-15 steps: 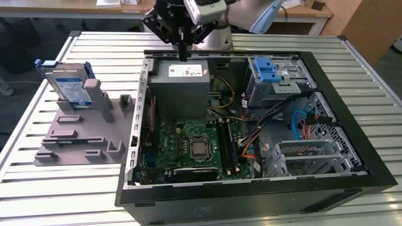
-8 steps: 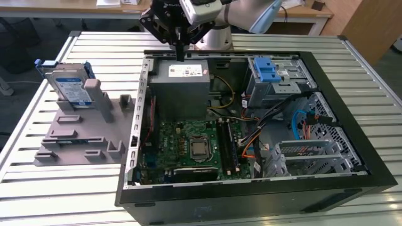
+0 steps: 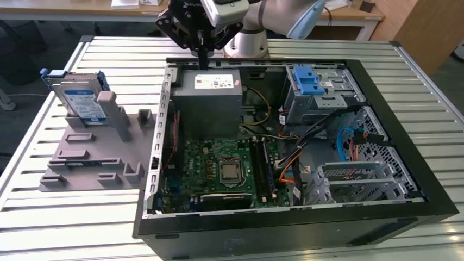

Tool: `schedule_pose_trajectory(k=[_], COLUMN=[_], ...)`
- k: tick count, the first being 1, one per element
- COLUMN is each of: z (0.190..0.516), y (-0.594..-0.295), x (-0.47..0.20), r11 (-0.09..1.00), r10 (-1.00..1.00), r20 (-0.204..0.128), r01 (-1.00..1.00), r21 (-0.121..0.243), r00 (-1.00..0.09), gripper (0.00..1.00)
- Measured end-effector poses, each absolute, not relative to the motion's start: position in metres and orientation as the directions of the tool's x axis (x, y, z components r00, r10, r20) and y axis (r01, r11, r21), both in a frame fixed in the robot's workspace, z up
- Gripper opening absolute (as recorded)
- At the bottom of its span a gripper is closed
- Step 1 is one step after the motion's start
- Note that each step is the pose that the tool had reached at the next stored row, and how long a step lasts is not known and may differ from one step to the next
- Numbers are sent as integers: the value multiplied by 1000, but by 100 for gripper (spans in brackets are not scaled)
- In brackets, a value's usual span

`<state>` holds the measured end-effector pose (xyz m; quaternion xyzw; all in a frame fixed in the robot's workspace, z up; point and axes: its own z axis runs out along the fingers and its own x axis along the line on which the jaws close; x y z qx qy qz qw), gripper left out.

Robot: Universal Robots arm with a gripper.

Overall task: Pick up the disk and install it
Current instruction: 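Reach for the disk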

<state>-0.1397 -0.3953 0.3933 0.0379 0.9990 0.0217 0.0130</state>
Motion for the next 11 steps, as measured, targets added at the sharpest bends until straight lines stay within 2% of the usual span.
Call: schedule_pose_trajectory(k=[11], z=[393], y=[-391], x=[-152], r11=[996], r10=[76], r20=[-24], r01=[75], r21=[44], r00=[-997], gripper=[11])
